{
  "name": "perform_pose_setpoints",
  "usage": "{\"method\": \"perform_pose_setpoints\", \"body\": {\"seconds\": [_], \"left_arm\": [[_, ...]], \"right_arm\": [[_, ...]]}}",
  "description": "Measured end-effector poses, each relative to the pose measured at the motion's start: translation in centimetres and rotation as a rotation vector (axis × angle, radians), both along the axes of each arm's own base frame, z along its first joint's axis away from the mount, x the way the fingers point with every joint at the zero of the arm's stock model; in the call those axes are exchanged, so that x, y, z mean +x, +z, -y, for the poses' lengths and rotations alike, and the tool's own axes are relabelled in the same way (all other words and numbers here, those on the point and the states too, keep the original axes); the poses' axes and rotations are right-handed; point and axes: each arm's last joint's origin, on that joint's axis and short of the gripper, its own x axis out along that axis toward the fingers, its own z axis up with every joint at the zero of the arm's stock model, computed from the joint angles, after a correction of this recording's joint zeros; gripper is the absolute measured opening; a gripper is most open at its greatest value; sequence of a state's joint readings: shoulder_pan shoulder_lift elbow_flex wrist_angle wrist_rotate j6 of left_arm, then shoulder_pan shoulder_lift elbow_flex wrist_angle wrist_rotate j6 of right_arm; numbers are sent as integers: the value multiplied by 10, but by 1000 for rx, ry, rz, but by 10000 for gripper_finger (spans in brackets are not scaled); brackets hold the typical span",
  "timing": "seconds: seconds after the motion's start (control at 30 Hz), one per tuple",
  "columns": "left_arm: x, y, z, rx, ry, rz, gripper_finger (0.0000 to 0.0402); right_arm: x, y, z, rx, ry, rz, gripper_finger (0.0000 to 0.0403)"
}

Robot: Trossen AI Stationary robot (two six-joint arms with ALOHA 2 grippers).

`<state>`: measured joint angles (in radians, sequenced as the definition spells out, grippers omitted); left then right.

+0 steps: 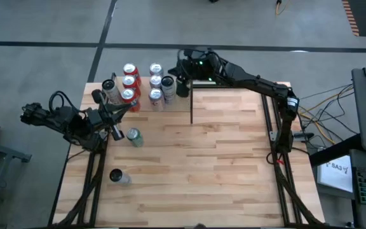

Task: Place canned beverage on shelf
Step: Adjust the white and blue soda can on the shelf

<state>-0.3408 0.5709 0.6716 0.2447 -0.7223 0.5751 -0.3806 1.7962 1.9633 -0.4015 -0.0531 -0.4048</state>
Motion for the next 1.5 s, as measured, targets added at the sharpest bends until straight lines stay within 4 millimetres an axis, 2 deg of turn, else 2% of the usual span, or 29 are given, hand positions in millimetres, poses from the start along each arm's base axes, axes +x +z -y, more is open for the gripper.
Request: {"method": "perform_pose_setpoints", "body": {"seconds": [0.2,0.33,0.93,1.5], "left_arm": [[0,0,0,0,0,-1,0],[0,0,0,0,0,-1,0],[5,-3,2,5,-1,-25,0],[8,-4,3,7,-1,-35,0]], "right_arm": [[12,-17,25,-5,-6,-43,9],[15,-24,30,-1,-3,-84,9],[12,-11,3,11,35,-189,9],[10,-14,-4,46,4,-236,9]]}}
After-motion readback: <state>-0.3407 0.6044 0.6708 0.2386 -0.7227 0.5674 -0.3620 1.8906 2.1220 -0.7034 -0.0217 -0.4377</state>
